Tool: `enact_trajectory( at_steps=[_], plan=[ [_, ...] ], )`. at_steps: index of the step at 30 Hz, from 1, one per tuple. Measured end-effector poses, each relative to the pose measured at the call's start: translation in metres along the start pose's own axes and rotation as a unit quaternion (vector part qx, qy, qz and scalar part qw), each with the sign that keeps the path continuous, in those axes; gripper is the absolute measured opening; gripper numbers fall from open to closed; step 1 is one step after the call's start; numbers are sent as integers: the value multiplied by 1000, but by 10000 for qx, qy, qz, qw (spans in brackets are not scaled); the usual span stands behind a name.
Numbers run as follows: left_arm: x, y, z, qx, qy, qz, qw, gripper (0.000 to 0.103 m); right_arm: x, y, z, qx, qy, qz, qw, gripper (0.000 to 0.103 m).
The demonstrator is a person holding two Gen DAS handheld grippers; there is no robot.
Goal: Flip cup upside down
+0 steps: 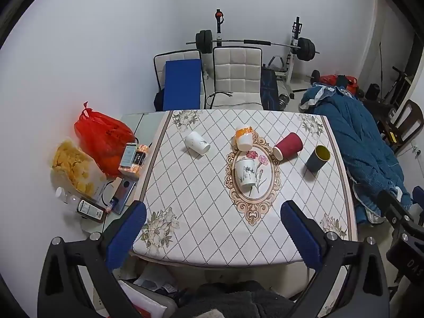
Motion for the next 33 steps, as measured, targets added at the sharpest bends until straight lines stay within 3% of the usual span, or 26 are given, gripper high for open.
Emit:
enact_trajectory(
  at_steps=[33],
  plan=[
    [-11, 8, -1, 12, -22, -57, 10000, 103, -3, 5, -3, 28, -16, -33, 10000, 103]
  ],
)
Point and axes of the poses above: each gripper's, at about its wrist camera, not at the fingertips, and y roughly against the way its jaws point, z to its left, x to its underside, the point moved 10 cm from there along -y, roughly the way its jaws point, and after that the axes turned 4 degrees about z, right-handed, at the moved point
